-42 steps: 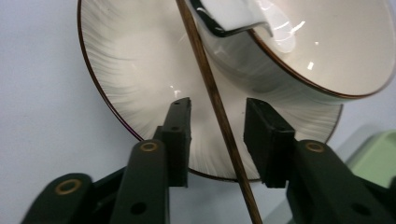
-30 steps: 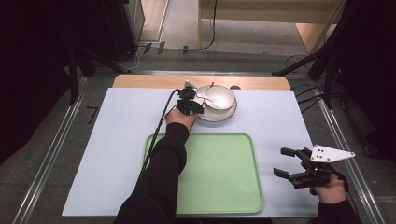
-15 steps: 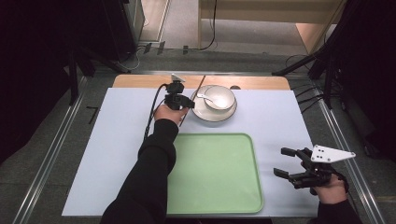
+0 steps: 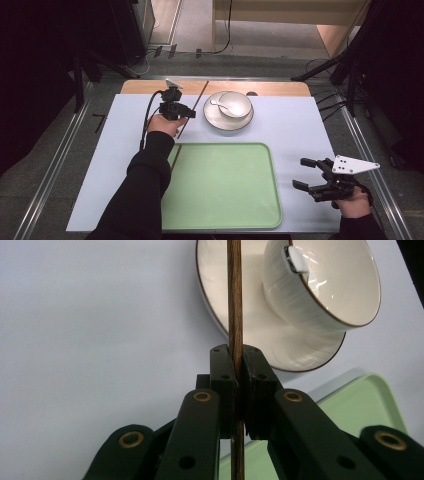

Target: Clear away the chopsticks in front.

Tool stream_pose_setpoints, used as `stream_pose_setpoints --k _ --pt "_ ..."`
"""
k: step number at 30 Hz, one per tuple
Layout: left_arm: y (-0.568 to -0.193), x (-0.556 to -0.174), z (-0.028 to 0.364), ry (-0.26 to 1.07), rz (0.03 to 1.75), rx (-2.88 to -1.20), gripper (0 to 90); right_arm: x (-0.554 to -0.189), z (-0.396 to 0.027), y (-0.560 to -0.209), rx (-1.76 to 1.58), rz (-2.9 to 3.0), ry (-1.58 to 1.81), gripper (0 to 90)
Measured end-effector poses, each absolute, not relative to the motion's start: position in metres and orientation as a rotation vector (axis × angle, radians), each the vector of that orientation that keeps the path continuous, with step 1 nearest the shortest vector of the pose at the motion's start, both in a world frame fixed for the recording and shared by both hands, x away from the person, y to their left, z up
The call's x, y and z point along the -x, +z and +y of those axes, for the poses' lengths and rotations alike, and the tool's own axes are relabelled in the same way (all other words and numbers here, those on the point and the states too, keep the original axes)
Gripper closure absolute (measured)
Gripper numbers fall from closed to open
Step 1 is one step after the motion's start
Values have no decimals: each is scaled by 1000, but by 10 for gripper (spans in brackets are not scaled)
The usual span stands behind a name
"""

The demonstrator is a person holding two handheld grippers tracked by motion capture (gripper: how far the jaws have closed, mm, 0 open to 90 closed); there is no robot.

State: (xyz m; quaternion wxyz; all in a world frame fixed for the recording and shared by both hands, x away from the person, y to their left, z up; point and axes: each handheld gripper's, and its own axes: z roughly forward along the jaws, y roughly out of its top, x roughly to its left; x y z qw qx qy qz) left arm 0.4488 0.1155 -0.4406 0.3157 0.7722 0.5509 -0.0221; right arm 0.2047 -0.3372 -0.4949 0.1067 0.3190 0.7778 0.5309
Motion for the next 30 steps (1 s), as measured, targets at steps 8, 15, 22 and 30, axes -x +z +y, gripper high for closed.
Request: stream_pose_setpoints --k 8,15,22,30 --pt "-442 -425 132 -59 1451 -2039 861 -205 -338 -496 -937 2284 1566 172" --pt "-439 -404 151 -58 1466 -1999 861 -205 -338 -496 -948 2281 1567 172" --pt "-434 -382 166 -51 1464 -1980 861 -205 -338 -496 -953 2274 1563 172" --pt "-442 -356 179 -47 1475 -1976 861 -204 -338 -495 -951 2270 1564 172"
